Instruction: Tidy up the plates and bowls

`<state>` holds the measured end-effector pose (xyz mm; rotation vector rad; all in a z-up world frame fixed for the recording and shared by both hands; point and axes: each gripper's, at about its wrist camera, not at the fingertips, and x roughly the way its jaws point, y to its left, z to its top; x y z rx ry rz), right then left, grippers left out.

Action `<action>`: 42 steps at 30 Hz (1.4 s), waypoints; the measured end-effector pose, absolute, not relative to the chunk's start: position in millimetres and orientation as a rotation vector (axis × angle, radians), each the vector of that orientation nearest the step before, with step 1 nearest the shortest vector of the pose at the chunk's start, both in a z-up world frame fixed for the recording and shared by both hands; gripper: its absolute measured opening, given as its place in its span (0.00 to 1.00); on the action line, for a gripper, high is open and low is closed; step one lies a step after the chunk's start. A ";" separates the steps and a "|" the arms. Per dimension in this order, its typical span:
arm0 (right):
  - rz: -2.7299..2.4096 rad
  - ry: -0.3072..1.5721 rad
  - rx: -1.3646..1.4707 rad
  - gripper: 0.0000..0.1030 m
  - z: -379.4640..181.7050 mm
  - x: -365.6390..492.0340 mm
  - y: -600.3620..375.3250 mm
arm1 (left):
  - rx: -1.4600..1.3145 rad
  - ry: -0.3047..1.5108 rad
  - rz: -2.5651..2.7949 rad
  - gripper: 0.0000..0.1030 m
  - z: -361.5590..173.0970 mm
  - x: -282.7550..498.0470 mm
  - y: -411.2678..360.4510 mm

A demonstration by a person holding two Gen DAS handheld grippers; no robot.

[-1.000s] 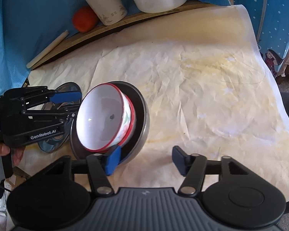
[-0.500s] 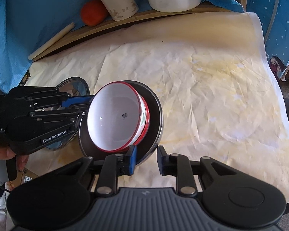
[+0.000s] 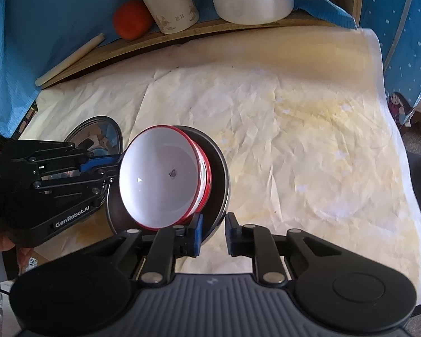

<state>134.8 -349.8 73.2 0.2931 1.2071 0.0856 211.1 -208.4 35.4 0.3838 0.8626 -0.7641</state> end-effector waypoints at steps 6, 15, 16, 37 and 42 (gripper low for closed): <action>0.069 1.188 0.273 0.14 73.1 139.4 -351.5 | 0.371 0.876 -0.753 0.10 35.2 211.6 -208.1; 0.053 1.169 0.231 0.09 72.7 151.5 -351.4 | 0.344 0.921 -0.764 0.20 30.2 209.5 -207.1; 0.052 1.168 0.222 0.09 73.0 151.1 -350.3 | 0.341 0.924 -0.763 0.20 29.4 210.2 -207.6; 0.085 1.251 0.304 0.18 52.7 152.5 -350.4 | 0.326 0.938 -0.759 0.22 22.2 212.9 -209.7; 0.086 1.245 0.299 0.18 52.6 150.6 -348.7 | 0.324 0.942 -0.763 0.22 22.3 214.1 -209.2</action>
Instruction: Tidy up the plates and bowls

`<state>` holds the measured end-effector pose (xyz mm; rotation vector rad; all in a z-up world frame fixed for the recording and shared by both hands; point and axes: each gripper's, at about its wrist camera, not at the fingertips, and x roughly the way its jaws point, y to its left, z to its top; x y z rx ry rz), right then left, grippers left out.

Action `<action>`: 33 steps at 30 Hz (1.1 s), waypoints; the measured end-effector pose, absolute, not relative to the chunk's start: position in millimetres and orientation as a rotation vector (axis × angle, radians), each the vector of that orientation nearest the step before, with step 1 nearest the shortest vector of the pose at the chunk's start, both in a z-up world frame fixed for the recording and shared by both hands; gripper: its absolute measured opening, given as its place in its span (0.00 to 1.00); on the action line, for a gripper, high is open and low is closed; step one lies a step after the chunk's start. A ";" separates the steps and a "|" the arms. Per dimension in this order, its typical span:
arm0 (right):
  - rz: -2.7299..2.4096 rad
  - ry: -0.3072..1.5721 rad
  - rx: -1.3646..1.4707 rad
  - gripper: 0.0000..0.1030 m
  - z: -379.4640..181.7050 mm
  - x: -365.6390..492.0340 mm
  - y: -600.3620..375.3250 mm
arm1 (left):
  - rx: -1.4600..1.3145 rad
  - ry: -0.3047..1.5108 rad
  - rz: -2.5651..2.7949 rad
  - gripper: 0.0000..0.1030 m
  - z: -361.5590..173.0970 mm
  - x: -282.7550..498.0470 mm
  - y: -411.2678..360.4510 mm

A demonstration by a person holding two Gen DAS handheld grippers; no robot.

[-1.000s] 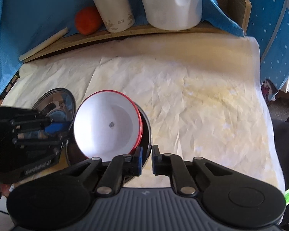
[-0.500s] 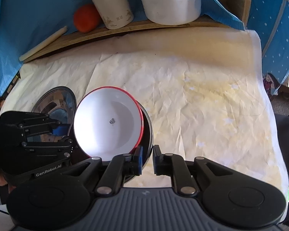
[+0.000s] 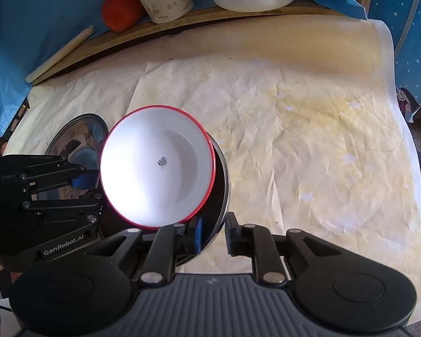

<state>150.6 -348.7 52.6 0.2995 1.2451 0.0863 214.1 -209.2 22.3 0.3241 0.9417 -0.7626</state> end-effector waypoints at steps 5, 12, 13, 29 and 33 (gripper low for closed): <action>0.092 1.230 0.317 0.18 52.8 147.5 -351.4 | 0.321 0.939 -0.762 0.23 22.4 213.9 -208.4; 0.083 1.193 0.369 0.18 51.6 141.2 -355.0 | 0.321 0.933 -0.758 0.20 22.6 212.2 -209.4; 0.081 1.192 0.380 0.18 51.4 141.4 -356.1 | 0.315 0.937 -0.756 0.20 22.9 212.5 -209.0; 0.044 1.190 0.390 0.18 57.7 136.2 -363.2 | 0.320 0.925 -0.749 0.18 30.4 208.3 -220.7; 0.040 1.177 0.387 0.18 62.7 133.8 -366.4 | 0.315 0.915 -0.753 0.18 35.6 206.1 -223.1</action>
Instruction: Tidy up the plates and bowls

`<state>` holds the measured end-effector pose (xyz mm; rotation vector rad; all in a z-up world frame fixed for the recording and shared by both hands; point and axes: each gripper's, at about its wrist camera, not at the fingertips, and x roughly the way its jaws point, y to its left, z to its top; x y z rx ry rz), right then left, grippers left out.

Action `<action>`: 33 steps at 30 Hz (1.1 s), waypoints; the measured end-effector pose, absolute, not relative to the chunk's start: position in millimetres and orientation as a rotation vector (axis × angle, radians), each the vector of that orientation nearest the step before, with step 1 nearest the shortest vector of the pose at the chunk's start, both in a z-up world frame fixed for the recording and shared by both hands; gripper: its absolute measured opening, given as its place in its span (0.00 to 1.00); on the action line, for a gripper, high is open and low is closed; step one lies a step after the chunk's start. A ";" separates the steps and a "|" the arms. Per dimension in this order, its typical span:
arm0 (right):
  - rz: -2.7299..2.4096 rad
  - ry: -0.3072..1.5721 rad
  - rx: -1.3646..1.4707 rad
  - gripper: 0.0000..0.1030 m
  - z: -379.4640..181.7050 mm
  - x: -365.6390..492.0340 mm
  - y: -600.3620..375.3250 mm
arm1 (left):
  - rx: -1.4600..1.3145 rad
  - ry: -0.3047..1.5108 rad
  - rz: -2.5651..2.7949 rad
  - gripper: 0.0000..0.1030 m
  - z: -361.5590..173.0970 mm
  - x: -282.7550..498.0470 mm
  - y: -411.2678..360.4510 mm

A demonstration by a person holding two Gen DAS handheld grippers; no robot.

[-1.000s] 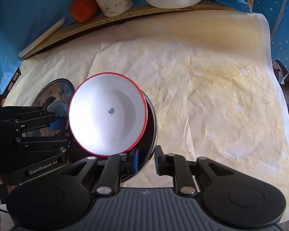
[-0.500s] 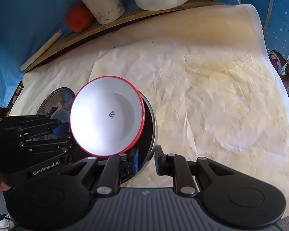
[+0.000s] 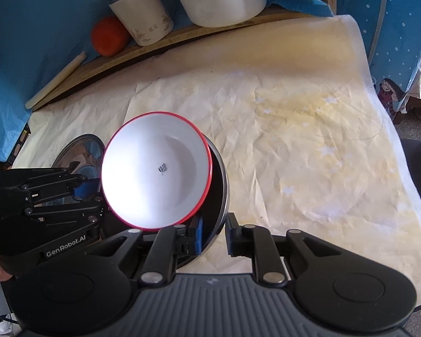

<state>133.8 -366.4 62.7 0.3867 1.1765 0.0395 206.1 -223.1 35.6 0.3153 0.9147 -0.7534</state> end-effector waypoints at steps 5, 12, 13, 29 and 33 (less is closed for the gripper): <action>0.045 1.158 0.381 0.18 71.6 134.8 -367.2 | 0.303 0.901 -0.754 0.18 43.3 205.6 -220.9; 0.055 1.136 0.369 0.18 80.7 136.5 -362.4 | 0.286 0.882 -0.744 0.18 52.6 205.5 -213.4; 0.056 1.134 0.367 0.18 81.2 136.6 -360.8 | 0.285 0.880 -0.742 0.18 53.8 205.4 -212.2; 0.099 1.111 0.344 0.18 92.3 149.0 -336.4 | 0.243 0.860 -0.688 0.17 67.5 207.9 -182.1; 0.121 1.109 0.335 0.18 93.0 153.9 -326.6 | 0.227 0.861 -0.668 0.17 69.4 209.6 -168.6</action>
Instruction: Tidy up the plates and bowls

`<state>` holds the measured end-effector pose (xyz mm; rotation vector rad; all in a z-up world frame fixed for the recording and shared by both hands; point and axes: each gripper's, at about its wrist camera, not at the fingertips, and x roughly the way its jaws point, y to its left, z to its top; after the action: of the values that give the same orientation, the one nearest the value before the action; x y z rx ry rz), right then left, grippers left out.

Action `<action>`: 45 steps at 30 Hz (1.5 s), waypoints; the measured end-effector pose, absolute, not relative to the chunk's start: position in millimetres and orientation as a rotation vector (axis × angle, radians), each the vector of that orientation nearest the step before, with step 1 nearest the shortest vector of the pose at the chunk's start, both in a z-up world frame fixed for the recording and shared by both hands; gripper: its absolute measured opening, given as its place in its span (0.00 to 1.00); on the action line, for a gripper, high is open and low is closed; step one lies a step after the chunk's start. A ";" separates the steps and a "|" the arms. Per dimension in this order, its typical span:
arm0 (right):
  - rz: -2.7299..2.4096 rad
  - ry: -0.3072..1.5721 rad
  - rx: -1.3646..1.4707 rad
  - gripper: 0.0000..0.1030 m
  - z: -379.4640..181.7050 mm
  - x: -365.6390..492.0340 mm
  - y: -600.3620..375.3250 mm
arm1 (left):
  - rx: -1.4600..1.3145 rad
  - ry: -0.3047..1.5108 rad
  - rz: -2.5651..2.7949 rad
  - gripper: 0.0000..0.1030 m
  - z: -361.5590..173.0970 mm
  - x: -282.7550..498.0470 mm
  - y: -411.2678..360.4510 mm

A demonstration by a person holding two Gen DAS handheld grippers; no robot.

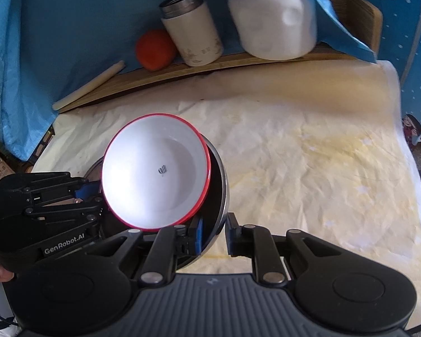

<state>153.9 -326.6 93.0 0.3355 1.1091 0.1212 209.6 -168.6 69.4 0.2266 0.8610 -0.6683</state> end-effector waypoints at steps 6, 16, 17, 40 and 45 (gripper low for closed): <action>0.161 1.113 0.318 0.18 91.1 163.0 -306.8 | 0.198 0.863 -0.631 0.17 70.8 214.0 -147.1; 0.210 1.116 0.284 0.18 97.3 183.4 -276.2 | 0.159 0.861 -0.578 0.16 71.9 217.5 -113.4; 0.215 1.118 0.281 0.18 97.6 185.4 -273.5 | 0.157 0.862 -0.573 0.16 71.6 217.8 -110.1; 0.258 1.145 0.233 0.18 88.4 207.1 -237.5 | 0.102 0.885 -0.526 0.15 61.5 228.6 -72.4; 0.268 1.155 0.227 0.18 84.2 209.8 -230.8 | 0.092 0.893 -0.515 0.15 57.9 230.3 -66.3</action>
<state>209.8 -230.8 84.2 0.2271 1.1554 0.2680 230.3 -66.3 57.9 0.0925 0.8929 -0.5153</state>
